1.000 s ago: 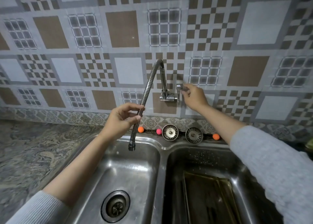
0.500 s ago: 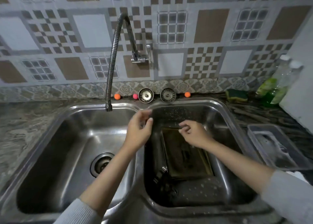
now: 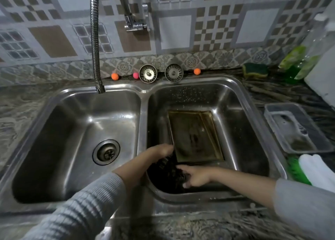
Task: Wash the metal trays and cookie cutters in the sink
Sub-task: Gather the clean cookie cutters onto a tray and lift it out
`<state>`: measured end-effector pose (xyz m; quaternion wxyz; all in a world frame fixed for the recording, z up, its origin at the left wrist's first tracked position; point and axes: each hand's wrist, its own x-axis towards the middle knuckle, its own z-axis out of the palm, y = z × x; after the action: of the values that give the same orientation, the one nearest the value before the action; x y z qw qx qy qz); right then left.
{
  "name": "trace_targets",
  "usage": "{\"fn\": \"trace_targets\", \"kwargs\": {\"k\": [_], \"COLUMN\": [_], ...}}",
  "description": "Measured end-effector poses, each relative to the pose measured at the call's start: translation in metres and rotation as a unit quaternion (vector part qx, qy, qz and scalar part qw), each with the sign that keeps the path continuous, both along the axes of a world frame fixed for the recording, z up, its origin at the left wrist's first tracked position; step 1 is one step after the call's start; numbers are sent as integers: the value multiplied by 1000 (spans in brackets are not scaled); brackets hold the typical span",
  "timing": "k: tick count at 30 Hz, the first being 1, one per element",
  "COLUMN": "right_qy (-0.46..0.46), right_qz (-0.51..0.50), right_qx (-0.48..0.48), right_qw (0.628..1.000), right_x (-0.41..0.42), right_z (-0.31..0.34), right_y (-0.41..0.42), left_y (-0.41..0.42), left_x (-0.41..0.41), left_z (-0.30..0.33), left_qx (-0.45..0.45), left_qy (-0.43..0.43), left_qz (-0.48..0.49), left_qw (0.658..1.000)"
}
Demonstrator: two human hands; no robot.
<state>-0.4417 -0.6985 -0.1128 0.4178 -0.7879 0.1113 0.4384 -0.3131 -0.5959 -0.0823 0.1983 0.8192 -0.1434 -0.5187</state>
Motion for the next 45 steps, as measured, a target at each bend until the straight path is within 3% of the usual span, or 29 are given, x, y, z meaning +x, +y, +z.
{"fn": "trace_targets", "kwargs": {"k": [6,11,15,19,30,36,45], "right_qy": [10,24,31,40,81,38,46], "right_qz": [-41,-74,-106,-130,-164,-152,-173], "right_qx": [34,56,51,64,64,12,54], "right_qw": [999,995,993,989,981,988,982], "right_x": [4,4,2,1,5,5,4], "right_z": [-13,-15,-17,-19,-34,-38,-39], "right_y": [0,0,0,-1,-2,3,2], "left_y": [-5,-2,-1,-1,11,13,15], "left_x": [9,5,1,0,-10,-26,-33], "left_z": [-18,-34,-23,-24,-26,-34,-34], "left_qx": [82,154,186,190,145,143,133], "left_qy": [112,210,141,125,240,106,82], "left_qz": [1,-71,-117,-174,-138,-213,-203], "left_qw": [990,963,965,958,950,961,967]}}
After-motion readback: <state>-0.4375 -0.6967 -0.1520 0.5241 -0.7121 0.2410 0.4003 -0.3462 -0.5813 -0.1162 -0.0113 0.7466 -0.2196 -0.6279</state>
